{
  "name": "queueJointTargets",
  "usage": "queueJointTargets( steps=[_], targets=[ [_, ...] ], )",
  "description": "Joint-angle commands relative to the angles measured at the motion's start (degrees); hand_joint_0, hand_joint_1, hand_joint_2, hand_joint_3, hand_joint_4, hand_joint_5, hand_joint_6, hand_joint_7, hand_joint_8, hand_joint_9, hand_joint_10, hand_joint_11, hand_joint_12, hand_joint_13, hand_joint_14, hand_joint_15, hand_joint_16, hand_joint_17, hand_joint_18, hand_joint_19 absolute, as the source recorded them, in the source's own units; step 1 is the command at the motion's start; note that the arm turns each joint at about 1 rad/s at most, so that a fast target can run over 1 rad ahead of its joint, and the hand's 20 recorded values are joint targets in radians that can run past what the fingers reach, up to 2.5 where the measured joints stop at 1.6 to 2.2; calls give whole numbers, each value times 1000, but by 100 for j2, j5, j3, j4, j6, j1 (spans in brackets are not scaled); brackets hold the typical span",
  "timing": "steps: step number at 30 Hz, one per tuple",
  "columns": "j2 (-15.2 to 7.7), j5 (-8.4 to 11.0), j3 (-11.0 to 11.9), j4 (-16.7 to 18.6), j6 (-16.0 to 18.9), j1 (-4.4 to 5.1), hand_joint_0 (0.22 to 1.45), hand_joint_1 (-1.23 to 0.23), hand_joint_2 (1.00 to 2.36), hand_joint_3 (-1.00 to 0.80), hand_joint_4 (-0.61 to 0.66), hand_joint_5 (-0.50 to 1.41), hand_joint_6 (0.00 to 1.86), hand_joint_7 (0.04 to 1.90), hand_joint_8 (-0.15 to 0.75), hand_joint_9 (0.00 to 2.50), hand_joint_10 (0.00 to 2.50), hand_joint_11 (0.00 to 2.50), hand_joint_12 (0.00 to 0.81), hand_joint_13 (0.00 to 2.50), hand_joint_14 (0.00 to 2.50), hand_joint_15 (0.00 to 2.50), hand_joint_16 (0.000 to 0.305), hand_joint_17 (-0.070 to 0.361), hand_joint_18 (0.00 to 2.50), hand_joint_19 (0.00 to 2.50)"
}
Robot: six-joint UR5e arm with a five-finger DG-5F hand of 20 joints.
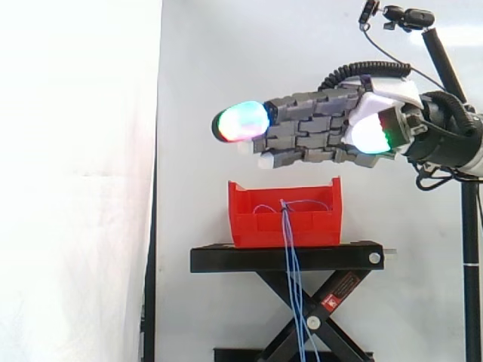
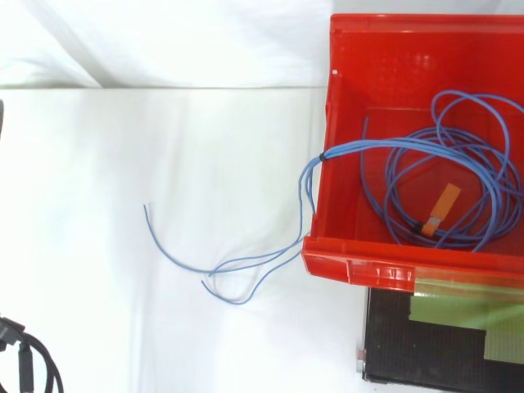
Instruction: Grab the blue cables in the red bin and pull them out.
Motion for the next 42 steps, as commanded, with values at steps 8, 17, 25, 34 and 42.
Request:
queueJointTargets(
  steps=[8,17,25,34,42],
  targets=[
    [-7,-828,0,427,-1837,-254,784,-822,1000,-1000,196,385,5,217,219,231,3,131,308,116,8,336,45,102,5,481],
    [-1202,-1838,1599,-215,-1934,-491,785,-820,1000,-1000,194,388,5,206,220,238,3,135,309,119,9,340,45,102,9,472],
    [-2345,-2981,3691,-2096,-1863,-623,786,-818,1000,-1000,193,387,5,204,222,244,3,138,309,124,10,349,45,101,11,472],
    [-2345,-2911,3630,-2272,-2101,-702,786,-815,1000,-1000,192,388,5,202,224,250,3,140,308,127,10,346,45,101,12,480],
    [-2336,-2946,3586,-2272,-2514,-772,787,-813,1000,-1000,191,390,5,197,223,252,2,141,306,127,10,346,45,101,15,479]
  ],
)
